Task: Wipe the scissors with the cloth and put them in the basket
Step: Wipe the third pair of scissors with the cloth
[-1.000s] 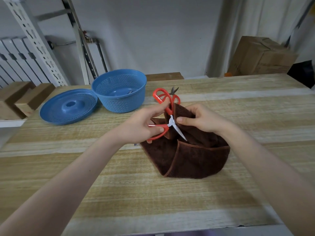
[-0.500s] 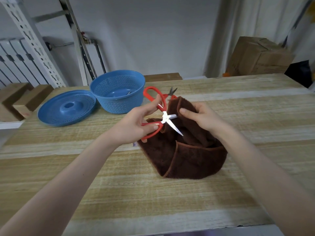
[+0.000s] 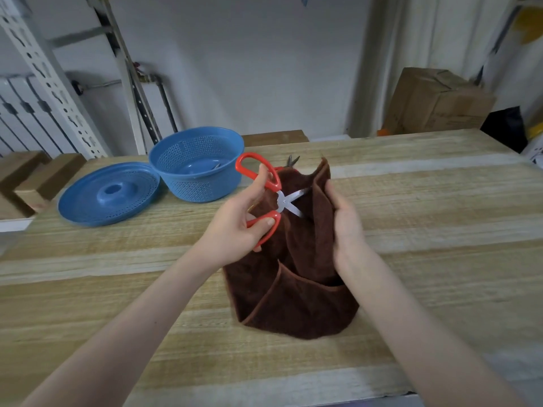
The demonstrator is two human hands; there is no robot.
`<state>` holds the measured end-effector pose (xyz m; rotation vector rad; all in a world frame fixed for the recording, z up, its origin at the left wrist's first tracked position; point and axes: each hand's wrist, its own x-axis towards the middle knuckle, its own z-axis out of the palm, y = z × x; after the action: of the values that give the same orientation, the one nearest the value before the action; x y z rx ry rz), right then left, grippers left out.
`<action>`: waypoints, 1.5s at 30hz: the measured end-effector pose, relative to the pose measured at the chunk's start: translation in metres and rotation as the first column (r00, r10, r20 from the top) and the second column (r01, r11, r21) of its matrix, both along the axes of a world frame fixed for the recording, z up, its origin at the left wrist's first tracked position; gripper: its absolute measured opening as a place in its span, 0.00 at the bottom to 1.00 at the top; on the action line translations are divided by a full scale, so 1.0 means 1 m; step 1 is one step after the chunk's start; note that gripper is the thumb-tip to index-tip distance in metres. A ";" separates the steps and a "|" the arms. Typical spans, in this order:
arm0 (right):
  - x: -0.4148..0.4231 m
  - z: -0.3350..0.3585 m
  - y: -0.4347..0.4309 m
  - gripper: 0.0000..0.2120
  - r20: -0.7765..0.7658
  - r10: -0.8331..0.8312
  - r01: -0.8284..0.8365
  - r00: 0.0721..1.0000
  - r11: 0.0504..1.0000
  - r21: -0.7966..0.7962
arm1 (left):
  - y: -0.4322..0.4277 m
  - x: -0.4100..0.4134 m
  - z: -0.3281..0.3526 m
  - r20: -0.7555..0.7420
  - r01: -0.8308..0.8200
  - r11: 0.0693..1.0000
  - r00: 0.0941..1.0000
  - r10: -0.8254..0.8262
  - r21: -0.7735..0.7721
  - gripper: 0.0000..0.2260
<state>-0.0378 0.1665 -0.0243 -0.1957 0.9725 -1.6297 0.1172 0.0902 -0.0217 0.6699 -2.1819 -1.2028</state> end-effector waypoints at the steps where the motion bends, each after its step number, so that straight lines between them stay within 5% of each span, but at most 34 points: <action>1: 0.001 -0.003 0.000 0.18 -0.084 0.010 -0.011 0.996 1.000 -0.020 | -0.001 0.001 -0.001 0.013 -0.003 1.000 1.000 0.003 -0.013 0.39; 5: 0.007 -0.011 0.004 0.08 -0.326 -0.080 0.069 0.942 0.997 -0.044 | 0.007 0.001 0.004 0.096 0.015 0.988 0.995 0.000 -0.154 0.38; 14: 0.007 -0.011 -0.006 0.09 -0.241 -0.193 0.210 0.951 0.977 0.046 | 0.010 -0.005 0.002 0.207 -0.035 0.927 0.971 0.120 -0.373 0.39; 19: 0.011 -0.009 -0.008 0.06 -0.302 -0.095 0.104 0.948 0.995 0.012 | 0.012 -0.006 0.005 0.176 -0.055 0.897 0.974 0.146 -0.438 0.39; 25: -0.007 -0.006 -0.018 0.16 -0.188 -0.142 0.162 0.972 0.982 0.101 | 0.008 -0.009 0.009 0.184 -0.039 0.878 0.972 0.144 -0.478 0.39; 29: -0.016 -0.011 -0.019 0.19 -0.188 -0.145 0.170 0.971 0.977 0.127 | 0.006 -0.002 0.007 0.186 -0.041 0.806 0.965 0.185 -0.590 0.39; 36: -0.010 -0.008 -0.008 0.24 0.047 -0.172 0.170 0.984 0.985 0.032 | 0.013 -0.002 0.009 0.165 -0.039 0.666 0.957 0.240 -0.745 0.39; 41: 0.010 0.001 -0.008 0.12 -0.392 -0.159 0.165 0.906 0.986 -0.017 | 0.022 -0.010 0.010 0.203 0.032 0.504 0.936 0.289 -0.863 0.43; 45: 0.006 0.003 -0.013 0.09 -0.408 -0.182 0.213 0.895 0.976 0.032 | 0.021 -0.009 0.008 0.241 0.082 0.450 0.920 0.309 -0.889 0.41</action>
<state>-0.0321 0.1533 -0.0213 -0.4041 1.4063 -1.7718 0.1081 0.1116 -0.0138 0.5558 -2.5835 0.3193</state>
